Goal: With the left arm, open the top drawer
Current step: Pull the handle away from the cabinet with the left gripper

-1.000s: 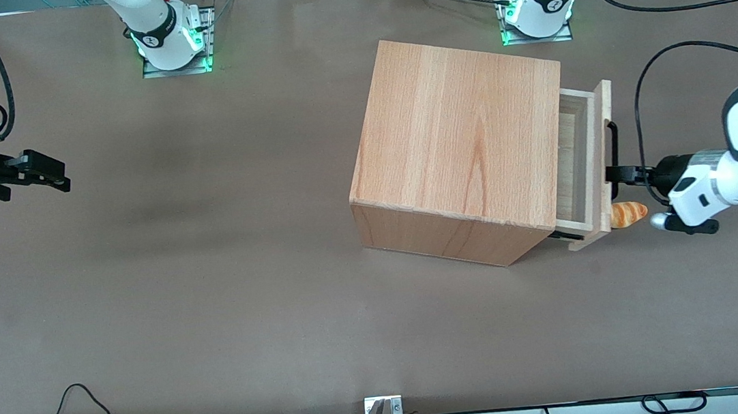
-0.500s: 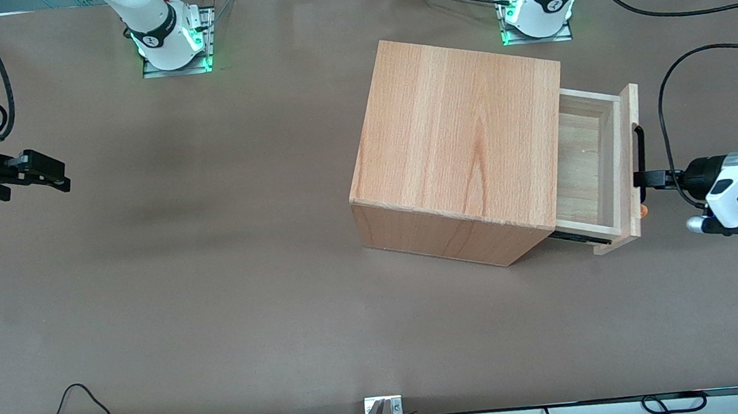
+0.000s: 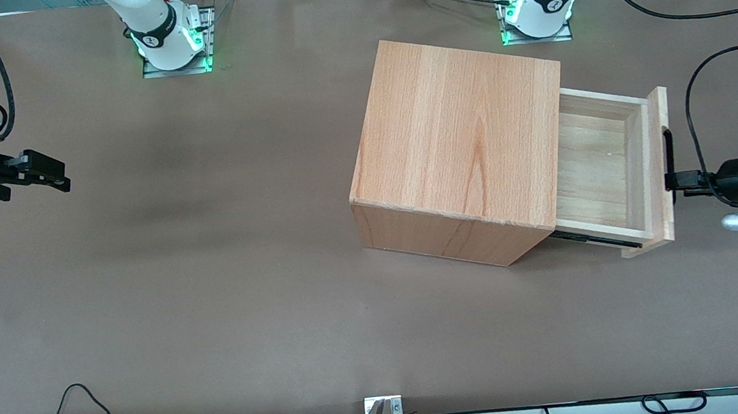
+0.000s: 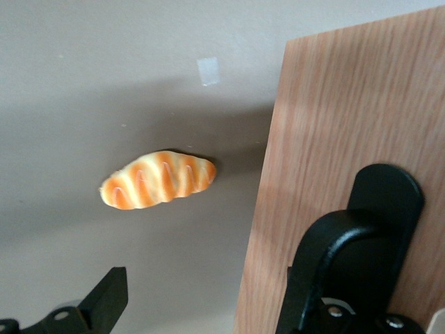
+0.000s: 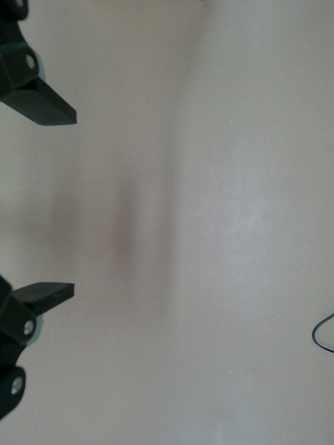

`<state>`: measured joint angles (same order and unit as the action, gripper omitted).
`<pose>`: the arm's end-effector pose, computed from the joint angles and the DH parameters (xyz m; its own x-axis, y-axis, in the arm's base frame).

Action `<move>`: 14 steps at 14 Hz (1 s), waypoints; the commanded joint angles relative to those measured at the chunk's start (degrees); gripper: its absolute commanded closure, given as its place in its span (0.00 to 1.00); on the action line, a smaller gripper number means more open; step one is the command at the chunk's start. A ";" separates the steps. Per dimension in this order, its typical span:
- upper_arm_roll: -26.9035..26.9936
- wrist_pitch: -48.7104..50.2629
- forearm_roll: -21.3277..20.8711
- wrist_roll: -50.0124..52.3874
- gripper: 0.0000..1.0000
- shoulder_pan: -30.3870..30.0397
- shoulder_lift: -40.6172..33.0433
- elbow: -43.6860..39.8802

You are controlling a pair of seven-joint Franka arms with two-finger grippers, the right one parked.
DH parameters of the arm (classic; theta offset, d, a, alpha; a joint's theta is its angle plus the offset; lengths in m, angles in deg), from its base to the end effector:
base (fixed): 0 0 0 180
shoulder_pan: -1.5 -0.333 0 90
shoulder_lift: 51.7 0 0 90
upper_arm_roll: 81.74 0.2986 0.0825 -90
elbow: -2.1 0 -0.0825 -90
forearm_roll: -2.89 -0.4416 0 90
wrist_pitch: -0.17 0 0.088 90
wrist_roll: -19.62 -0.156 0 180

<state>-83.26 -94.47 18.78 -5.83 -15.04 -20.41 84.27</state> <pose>0.6851 0.1437 0.2750 0.9728 -0.1452 -0.1803 -0.0676 -0.9231 0.3786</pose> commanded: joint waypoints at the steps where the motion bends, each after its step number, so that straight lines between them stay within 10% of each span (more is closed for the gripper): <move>1: -0.06 -2.04 -1.13 -2.06 0.00 -2.17 3.08 -1.14; 14: -0.06 -3.88 -1.57 -2.32 0.00 -4.11 3.43 -2.72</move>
<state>-83.37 -95.79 19.00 -7.56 -18.99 -19.06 82.15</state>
